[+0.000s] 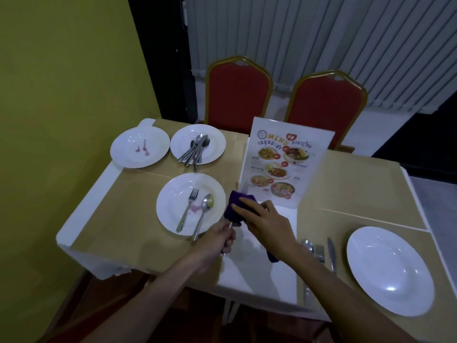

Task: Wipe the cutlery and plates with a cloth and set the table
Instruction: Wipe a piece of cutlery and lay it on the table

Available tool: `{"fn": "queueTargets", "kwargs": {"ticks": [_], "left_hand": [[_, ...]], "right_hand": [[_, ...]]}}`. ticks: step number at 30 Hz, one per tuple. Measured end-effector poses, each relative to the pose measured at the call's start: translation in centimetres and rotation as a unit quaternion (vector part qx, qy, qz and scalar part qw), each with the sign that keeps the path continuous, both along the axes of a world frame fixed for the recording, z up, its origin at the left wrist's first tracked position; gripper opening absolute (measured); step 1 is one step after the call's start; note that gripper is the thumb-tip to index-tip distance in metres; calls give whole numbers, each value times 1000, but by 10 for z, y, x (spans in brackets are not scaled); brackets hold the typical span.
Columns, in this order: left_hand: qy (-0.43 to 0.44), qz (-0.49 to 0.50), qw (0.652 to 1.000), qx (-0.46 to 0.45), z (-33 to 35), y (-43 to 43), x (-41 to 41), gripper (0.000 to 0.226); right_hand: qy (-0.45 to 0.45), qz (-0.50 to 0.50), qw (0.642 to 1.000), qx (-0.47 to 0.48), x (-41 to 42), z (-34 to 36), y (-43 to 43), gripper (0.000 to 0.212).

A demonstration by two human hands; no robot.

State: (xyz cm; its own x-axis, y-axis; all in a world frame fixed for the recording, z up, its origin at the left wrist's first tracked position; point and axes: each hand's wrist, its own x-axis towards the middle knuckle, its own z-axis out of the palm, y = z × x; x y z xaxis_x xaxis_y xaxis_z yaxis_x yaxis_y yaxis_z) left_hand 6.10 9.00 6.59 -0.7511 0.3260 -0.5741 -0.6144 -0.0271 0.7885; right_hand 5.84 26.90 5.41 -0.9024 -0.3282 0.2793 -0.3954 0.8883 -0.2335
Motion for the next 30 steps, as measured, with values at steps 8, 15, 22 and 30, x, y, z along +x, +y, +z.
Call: {"fn": "queueTargets", "kwargs": {"ticks": [8, 15, 22, 30], "left_hand": [[75, -46, 996, -4, 24, 37, 32, 24], [78, -46, 996, -26, 39, 64, 48, 29], [159, -34, 978, -130, 51, 89, 51, 17], [149, -9, 984, -96, 59, 93, 52, 17]], "right_hand": [[30, -12, 998, 47, 27, 19, 45, 64], [-15, -228, 970, -82, 3, 52, 113, 42], [98, -27, 992, 79, 47, 49, 88, 66], [83, -51, 992, 81, 62, 54, 83, 68]]}}
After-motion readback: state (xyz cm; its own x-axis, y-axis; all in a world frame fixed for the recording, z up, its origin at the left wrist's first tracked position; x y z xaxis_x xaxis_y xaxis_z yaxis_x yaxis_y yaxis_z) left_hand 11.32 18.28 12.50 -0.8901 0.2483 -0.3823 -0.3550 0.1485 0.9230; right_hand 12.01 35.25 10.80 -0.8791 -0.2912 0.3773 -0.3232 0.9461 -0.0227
